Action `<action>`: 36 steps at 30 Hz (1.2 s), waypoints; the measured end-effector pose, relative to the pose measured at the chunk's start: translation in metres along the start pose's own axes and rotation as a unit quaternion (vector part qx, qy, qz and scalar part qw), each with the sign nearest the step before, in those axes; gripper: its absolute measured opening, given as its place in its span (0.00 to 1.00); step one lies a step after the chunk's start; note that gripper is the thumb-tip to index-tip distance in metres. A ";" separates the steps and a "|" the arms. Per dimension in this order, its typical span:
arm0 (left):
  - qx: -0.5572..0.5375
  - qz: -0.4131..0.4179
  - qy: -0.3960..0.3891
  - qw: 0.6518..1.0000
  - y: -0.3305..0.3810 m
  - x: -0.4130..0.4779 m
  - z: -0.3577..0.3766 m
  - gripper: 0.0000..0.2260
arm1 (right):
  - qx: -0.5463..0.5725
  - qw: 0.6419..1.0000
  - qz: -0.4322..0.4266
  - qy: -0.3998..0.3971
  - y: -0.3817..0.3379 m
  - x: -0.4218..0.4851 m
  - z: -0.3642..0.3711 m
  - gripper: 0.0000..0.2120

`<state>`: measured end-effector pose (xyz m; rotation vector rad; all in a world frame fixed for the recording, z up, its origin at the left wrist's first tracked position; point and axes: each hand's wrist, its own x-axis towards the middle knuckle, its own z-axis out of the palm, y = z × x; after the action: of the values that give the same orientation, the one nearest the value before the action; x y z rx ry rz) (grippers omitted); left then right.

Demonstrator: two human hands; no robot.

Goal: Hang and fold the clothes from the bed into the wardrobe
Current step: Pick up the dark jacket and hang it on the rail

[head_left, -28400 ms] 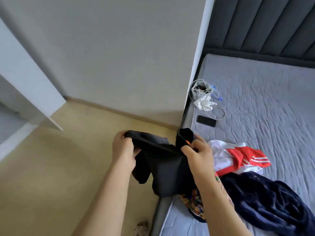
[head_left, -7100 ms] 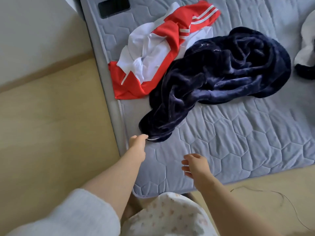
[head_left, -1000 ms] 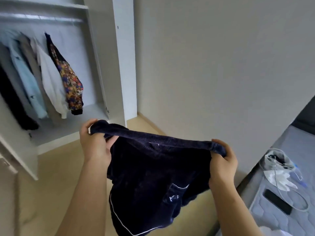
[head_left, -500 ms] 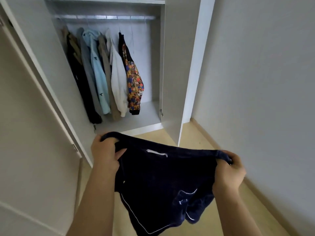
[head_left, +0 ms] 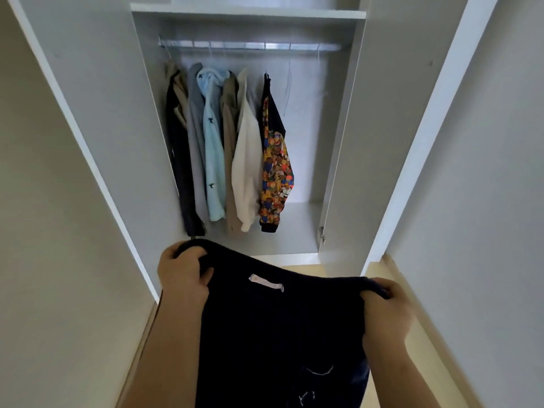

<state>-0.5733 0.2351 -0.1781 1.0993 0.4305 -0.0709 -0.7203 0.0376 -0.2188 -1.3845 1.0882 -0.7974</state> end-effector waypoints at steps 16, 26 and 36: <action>0.009 0.010 0.053 0.998 -0.004 0.141 0.117 0.13 | -0.006 0.994 0.020 -0.112 -0.023 0.175 0.166 0.13; 0.014 0.047 -0.022 0.999 0.066 0.303 0.238 0.09 | 0.008 0.995 -0.014 -0.099 -0.085 0.277 0.342 0.14; -0.002 0.077 -0.036 0.996 0.102 0.395 0.322 0.09 | 0.011 0.998 -0.007 -0.065 -0.096 0.337 0.439 0.14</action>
<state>-0.0868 0.0614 -0.1159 1.1200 0.2795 0.0261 -0.1836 -0.1277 -0.2217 -1.4076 0.9675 -0.7165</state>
